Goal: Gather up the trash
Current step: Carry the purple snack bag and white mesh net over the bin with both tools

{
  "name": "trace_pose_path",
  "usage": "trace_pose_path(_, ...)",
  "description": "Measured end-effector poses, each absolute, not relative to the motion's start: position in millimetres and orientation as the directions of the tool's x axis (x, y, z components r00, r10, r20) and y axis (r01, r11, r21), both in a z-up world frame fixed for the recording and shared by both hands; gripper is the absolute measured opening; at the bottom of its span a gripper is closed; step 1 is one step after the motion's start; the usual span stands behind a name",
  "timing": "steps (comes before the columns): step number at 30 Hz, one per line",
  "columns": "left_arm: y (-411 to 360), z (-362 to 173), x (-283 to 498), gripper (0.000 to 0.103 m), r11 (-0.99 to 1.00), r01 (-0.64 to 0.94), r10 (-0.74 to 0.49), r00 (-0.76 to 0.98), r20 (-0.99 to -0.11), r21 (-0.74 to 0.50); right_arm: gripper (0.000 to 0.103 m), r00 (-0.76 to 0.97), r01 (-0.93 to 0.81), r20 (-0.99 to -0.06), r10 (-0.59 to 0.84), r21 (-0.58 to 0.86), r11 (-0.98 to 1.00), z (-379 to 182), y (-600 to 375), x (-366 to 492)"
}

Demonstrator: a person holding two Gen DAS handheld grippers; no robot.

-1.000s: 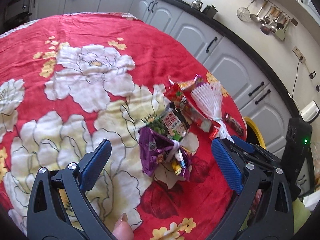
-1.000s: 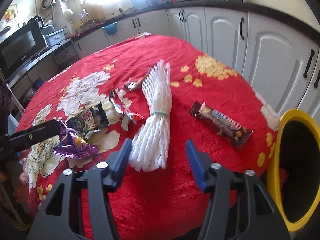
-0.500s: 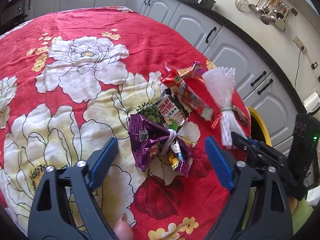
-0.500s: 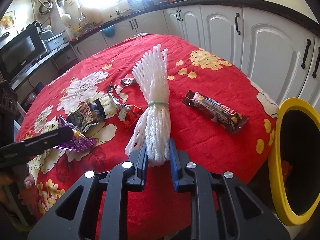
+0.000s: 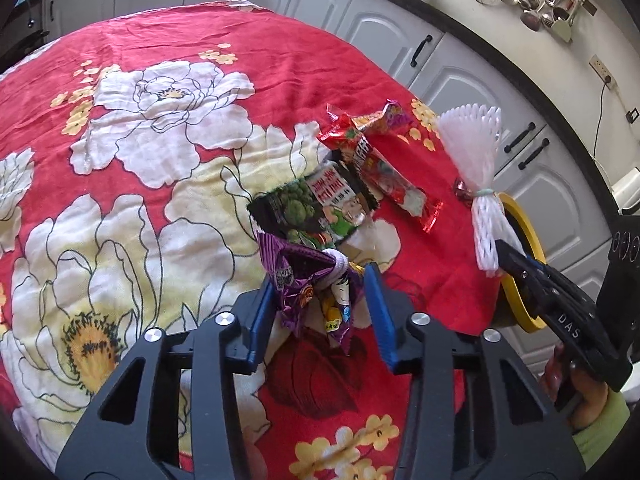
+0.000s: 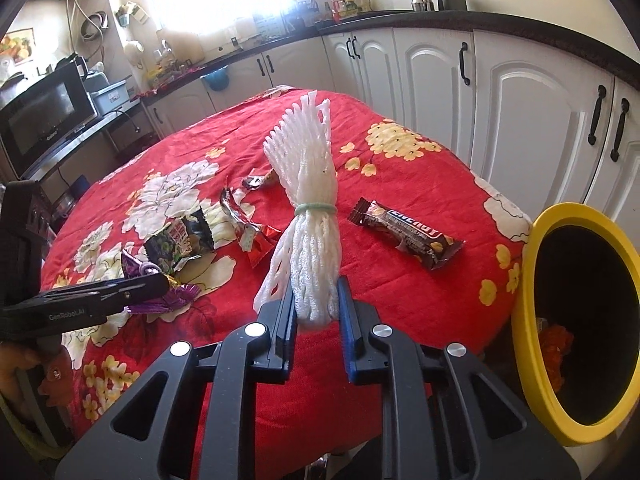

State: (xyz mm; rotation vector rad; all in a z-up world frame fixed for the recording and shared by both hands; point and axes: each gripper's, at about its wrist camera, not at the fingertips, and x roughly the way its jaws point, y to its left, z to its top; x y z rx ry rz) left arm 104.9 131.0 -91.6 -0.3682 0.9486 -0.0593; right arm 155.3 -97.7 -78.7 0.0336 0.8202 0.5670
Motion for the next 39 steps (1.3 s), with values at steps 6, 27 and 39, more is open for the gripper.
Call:
trace_pose_path(6,119,-86,97,0.02,0.946,-0.079,-0.21,0.585,-0.783,-0.313,0.018,0.557,-0.464,-0.667,0.495,0.245,0.851,-74,-105,151)
trace_pose_path(27,56,-39,97,0.019,0.962,0.051,-0.234,0.665,-0.709,-0.269,0.018,0.622,-0.404,-0.614,0.485,0.279,0.871,-57,-158,147)
trace_pose_path(39,17,-30,114,0.019,0.956,0.103,-0.27,0.675,-0.687,-0.275,0.018,0.673,-0.342,-0.594,0.441,0.279,0.897,-49,-198,153)
